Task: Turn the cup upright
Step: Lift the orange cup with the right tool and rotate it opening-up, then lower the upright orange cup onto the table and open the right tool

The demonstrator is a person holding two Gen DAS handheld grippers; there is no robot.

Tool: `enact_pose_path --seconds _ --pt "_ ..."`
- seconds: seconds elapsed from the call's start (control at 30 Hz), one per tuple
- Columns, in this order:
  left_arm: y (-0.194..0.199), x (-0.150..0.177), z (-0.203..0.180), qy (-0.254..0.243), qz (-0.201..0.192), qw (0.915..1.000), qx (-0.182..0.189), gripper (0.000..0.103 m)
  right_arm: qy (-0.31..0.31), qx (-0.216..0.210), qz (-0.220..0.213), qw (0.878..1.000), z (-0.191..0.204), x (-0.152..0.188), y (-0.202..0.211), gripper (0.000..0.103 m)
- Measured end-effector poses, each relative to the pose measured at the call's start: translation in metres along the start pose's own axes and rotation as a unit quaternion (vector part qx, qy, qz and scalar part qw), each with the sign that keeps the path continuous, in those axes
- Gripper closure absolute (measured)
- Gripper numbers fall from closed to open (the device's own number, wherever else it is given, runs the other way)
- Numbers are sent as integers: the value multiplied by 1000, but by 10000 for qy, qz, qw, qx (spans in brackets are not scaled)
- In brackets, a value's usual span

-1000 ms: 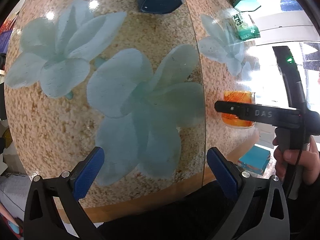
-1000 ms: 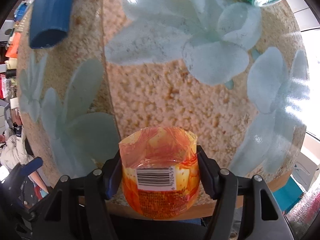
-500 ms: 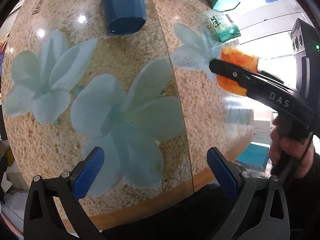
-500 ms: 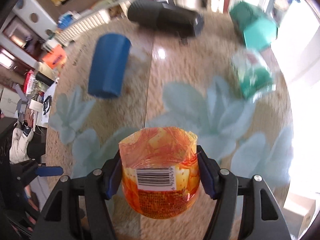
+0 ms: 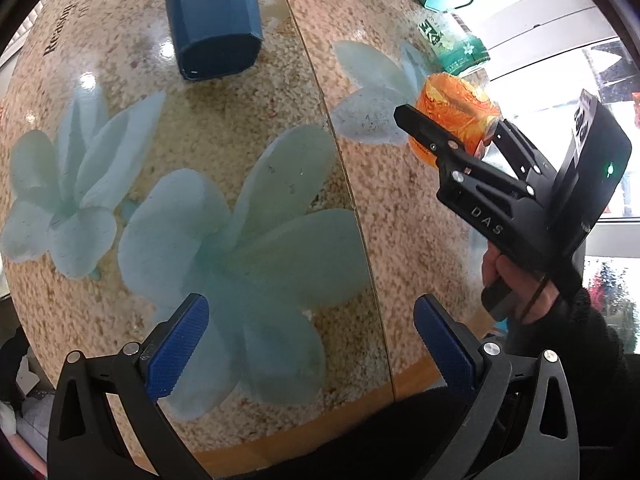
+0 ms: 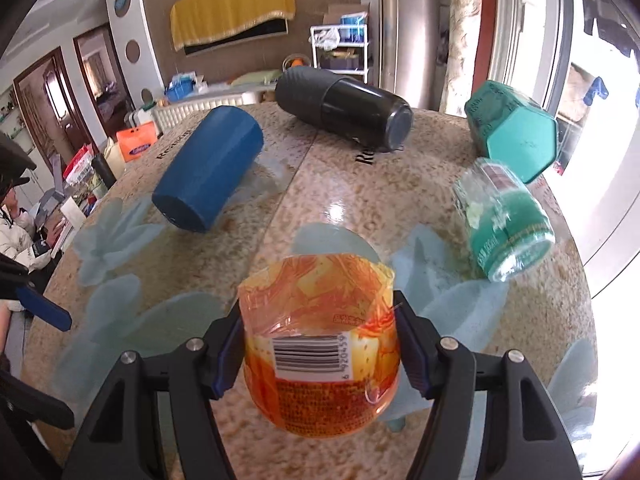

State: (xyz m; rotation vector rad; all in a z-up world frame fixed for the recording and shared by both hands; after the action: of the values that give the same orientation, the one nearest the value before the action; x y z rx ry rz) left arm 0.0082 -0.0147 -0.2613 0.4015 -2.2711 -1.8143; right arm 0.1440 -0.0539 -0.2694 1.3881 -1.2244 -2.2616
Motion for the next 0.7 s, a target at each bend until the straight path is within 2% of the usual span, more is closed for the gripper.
enact_pose_path --seconds 0.23,0.5,0.53,0.6,0.7 --pt "-11 -2 -5 2 34 9997 -232 0 44 81 -76 9999 -3 14 0 38" --pt "-17 -7 -13 50 13 9994 -333 0 23 25 75 10000 -5 23 -8 36" --pt "-17 -7 -12 68 4 9994 -325 0 0 -22 104 9999 -5 23 -9 33" --pt "-14 -8 -12 85 -57 9995 -304 0 -20 -101 188 9998 -2 23 -9 3" --pt "-3 -10 -14 -41 -279 9991 -303 0 -63 -172 87 9998 2 17 4 0"
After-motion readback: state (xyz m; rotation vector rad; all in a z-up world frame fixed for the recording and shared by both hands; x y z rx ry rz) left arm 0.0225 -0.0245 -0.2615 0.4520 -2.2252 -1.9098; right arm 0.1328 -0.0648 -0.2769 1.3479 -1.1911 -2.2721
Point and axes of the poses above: each gripper's, at about its wrist camera, not at the fingertips, and y roughly against the way its jaws point, z to its left, x to its underside, the point moved 10 cm from there along -y, roughly the way its jaws point, and after that the axes turned 6 degrees about -x, right-handed, at the moved point
